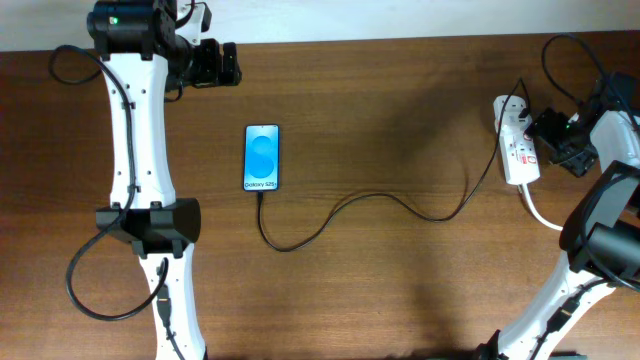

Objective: Plug charger to phone and switch on socket

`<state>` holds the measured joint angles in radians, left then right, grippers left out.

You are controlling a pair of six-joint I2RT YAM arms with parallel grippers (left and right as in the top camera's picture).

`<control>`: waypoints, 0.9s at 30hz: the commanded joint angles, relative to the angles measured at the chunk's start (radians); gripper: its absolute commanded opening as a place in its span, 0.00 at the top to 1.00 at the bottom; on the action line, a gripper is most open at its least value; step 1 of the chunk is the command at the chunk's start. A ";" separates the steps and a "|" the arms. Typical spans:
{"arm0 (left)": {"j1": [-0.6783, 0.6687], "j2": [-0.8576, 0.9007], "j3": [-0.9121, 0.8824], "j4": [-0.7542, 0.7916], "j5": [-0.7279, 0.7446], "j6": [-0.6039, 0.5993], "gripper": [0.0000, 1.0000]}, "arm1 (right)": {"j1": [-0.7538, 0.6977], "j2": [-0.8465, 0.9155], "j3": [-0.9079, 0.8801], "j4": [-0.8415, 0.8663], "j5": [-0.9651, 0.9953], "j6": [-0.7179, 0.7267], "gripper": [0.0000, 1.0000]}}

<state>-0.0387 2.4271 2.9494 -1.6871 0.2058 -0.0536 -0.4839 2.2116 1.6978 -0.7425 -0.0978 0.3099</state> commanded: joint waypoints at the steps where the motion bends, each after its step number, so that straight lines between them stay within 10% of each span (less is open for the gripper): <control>1: 0.003 -0.034 0.014 -0.001 0.011 -0.002 0.01 | 0.000 0.022 -0.015 -0.001 -0.013 0.002 0.02; 27: 0.002 -0.034 0.014 -0.001 0.011 -0.002 0.01 | 0.087 0.023 -0.094 -0.002 0.005 -0.017 0.02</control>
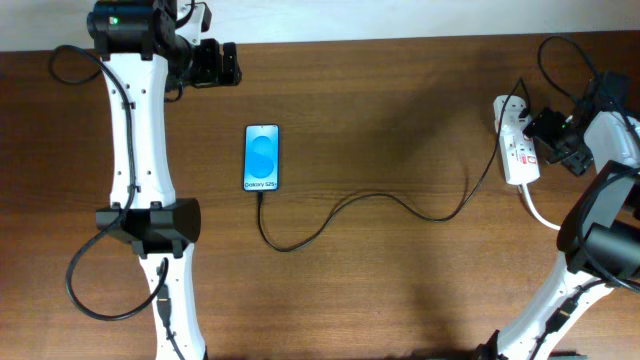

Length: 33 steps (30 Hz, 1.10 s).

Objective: Plug charger to phone and switch on socket

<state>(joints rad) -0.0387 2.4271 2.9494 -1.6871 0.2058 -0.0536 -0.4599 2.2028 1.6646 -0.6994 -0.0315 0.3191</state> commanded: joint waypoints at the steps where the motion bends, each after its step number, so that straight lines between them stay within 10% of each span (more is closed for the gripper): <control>1: 0.002 -0.034 0.014 -0.001 0.011 -0.003 0.00 | 0.063 0.031 -0.077 -0.036 -0.061 -0.026 0.02; 18: 0.002 -0.034 0.014 -0.001 0.011 -0.002 0.01 | -0.027 -0.077 0.053 -0.226 -0.061 -0.059 0.01; 33: 0.003 -0.034 0.014 -0.001 0.011 -0.003 0.01 | 0.259 -0.909 0.091 -0.544 -0.069 -0.218 0.02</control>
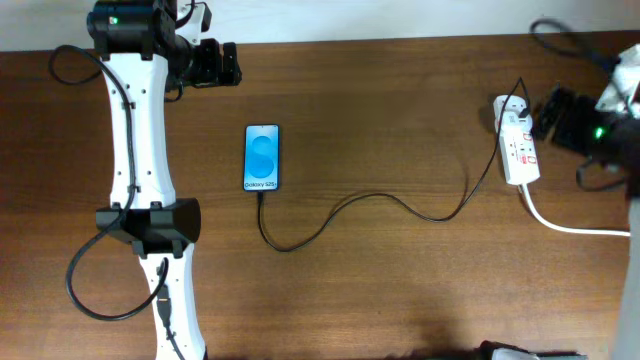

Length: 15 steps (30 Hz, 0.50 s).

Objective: Plug charger to phone and switch on socket

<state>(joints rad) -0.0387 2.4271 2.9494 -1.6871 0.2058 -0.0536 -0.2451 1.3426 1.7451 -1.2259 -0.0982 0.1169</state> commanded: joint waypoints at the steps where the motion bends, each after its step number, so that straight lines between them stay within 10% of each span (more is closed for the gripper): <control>1: 0.002 -0.034 0.014 -0.001 0.011 -0.003 0.01 | 0.084 -0.073 0.010 -0.046 -0.002 -0.016 0.02; 15: 0.003 -0.034 0.014 -0.001 0.011 -0.002 0.01 | 0.338 -0.088 0.010 -0.181 -0.021 -0.005 0.02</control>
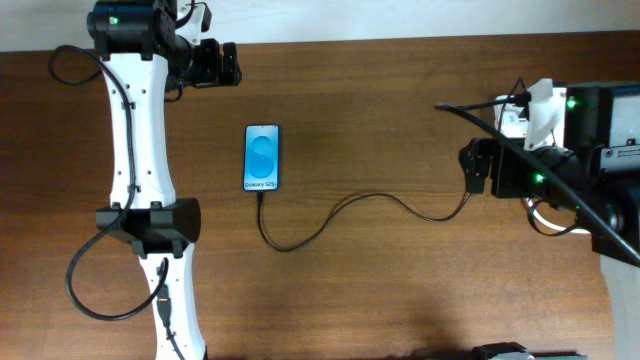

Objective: Plug charger to phone and switch on socket

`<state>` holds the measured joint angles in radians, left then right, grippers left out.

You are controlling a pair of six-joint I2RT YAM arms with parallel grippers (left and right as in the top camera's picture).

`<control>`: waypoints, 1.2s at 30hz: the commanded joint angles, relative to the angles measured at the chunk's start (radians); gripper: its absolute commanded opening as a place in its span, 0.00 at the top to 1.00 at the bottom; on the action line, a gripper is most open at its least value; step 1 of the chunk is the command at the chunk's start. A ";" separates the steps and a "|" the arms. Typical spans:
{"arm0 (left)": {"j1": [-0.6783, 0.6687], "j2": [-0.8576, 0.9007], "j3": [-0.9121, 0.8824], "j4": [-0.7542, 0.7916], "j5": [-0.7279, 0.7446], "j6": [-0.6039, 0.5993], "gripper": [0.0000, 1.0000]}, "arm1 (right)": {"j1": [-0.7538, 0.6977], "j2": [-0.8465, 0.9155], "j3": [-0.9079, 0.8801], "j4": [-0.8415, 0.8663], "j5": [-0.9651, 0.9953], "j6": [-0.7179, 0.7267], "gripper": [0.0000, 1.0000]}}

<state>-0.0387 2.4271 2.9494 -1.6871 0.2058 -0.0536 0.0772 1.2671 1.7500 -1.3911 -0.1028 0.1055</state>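
Observation:
The phone (262, 157) lies face up left of centre, its screen lit blue. A black charger cable (345, 205) is plugged into its near end, loops across the table and rises toward the white power strip (510, 120). Only the strip's far end shows, because my right arm lies across the rest. My right gripper (472, 168) points left, just left of the strip and above the cable; its jaws are too dark to read. My left gripper (232, 65) rests at the far edge, well away from the phone, and its state is unclear.
The left arm's white links (135, 150) run down the table's left side, beside the phone. A white mains lead (545, 222) shows under the right arm near the right edge. The table's far edge (380, 40) meets a white wall.
My right arm has moved from the right of the power strip to lie over it. Its gripper is now left of the strip and covers most of it. Phone, cable and left arm are unchanged.
At the first two moments my right gripper was against the right side of the power strip, with the phone plugged in and lit. Then the arm had drawn back toward the right edge, gripper still beside the strip. Now it lies across the strip.

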 commanded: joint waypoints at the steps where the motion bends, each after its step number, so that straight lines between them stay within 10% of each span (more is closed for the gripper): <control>1: 0.003 -0.034 0.014 -0.001 0.011 -0.002 0.01 | 0.015 -0.012 0.005 -0.018 -0.024 0.007 0.02; 15: 0.002 -0.034 0.014 -0.001 0.011 -0.003 0.01 | 0.014 -0.031 -0.020 0.122 0.057 -0.128 0.02; 28: 0.002 -0.034 0.014 -0.001 0.011 -0.002 0.01 | -0.027 -0.935 -1.346 1.439 -0.002 -0.274 0.02; 36: 0.002 -0.034 0.014 -0.001 0.011 -0.002 0.01 | -0.027 -1.264 -1.712 1.494 -0.022 -0.274 0.02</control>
<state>-0.0387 2.4229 2.9494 -1.6871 0.2070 -0.0536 0.0547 0.0208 0.0669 0.1135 -0.1093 -0.1654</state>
